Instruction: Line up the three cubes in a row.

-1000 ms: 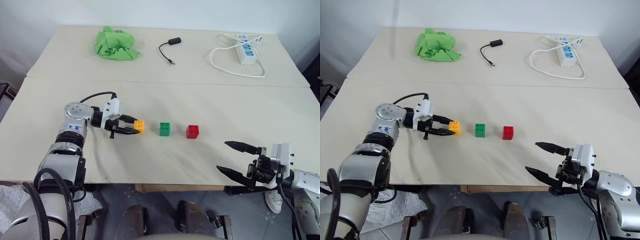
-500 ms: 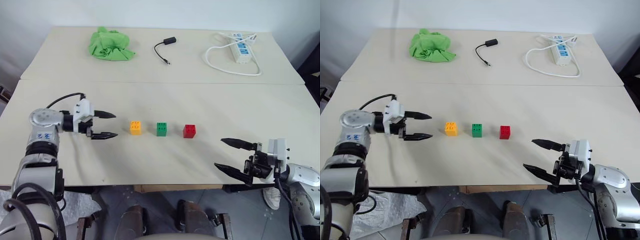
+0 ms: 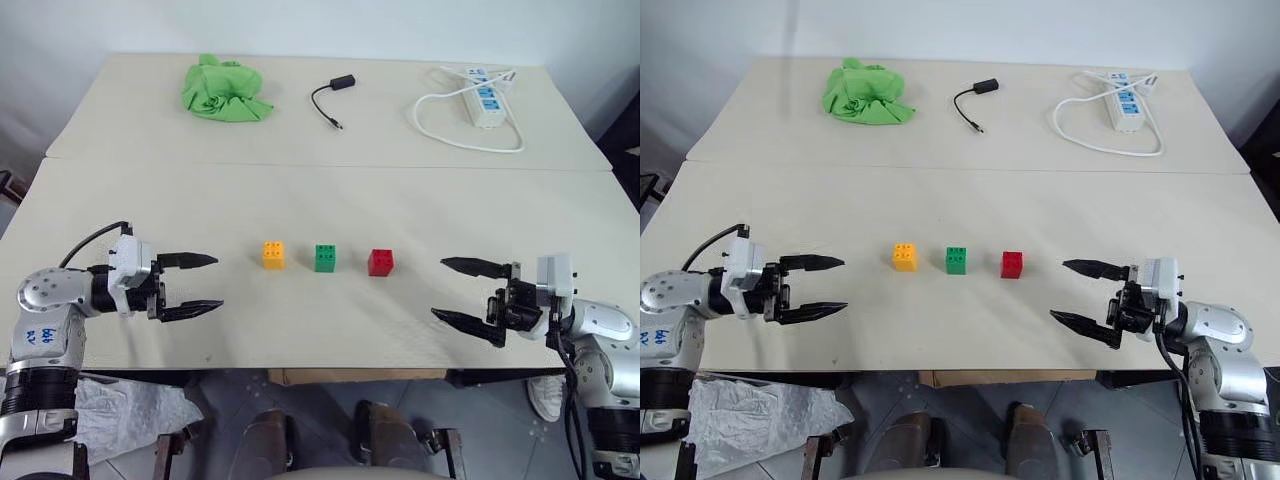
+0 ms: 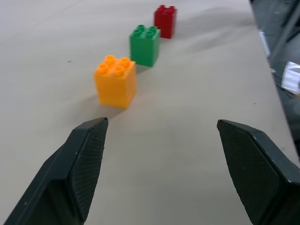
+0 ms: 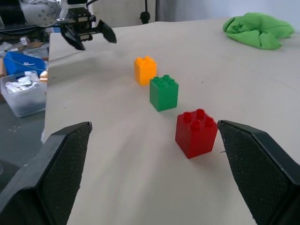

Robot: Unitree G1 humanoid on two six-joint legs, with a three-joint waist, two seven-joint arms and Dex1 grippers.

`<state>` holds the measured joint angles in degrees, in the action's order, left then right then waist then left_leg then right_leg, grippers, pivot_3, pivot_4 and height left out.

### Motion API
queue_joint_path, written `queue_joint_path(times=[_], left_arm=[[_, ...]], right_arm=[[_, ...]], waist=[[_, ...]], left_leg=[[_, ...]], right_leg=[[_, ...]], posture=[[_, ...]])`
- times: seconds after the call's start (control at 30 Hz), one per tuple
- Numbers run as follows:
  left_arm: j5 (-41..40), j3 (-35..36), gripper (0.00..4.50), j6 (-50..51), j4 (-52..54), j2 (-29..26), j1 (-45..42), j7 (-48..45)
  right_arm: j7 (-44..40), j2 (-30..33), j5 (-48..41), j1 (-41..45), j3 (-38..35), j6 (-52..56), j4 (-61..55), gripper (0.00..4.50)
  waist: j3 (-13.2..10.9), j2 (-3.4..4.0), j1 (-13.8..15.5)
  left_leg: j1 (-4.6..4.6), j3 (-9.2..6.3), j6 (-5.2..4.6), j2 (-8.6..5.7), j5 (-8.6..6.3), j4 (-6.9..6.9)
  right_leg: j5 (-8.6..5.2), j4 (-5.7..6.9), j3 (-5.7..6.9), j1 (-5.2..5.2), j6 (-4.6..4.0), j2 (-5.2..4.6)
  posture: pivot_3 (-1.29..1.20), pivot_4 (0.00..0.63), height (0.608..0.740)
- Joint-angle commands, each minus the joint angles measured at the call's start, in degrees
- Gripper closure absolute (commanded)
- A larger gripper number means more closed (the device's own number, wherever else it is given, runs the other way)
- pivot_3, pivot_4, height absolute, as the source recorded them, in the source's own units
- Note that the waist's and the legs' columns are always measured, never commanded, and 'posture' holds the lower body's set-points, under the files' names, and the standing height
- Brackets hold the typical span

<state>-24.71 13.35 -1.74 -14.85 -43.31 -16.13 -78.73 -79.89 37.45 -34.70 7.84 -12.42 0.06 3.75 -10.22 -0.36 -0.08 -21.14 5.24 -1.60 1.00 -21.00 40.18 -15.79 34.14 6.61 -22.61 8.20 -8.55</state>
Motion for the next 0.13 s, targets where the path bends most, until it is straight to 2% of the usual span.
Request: queue_joint_path(times=[0.03,0.13], left_arm=[[-1.32,1.61,0.54,-2.91,1.12,1.59,0.33,1.84],[-0.36,2.33,0.54,-5.27,-0.20,2.26,-0.09,4.05]], right_arm=[[-2.41,0.94,0.34,2.00,-0.02,-1.48,1.89,0.00],[-4.00,1.27,1.30,2.82,0.49,-2.29,3.48,0.00]], waist=[[0.00,0.00,0.03],[0.00,0.00,0.02]], left_leg=[[0.02,0.00,0.00,0.00,0.00,0.00],[0.01,0.01,0.00,0.00,0.00,-0.01]], right_leg=[[0.00,0.01,-0.01,0.00,0.00,0.00],[0.00,0.00,0.01,0.00,0.00,0.00]], posture=[[0.00,0.150,0.740],[0.00,0.150,0.740]])
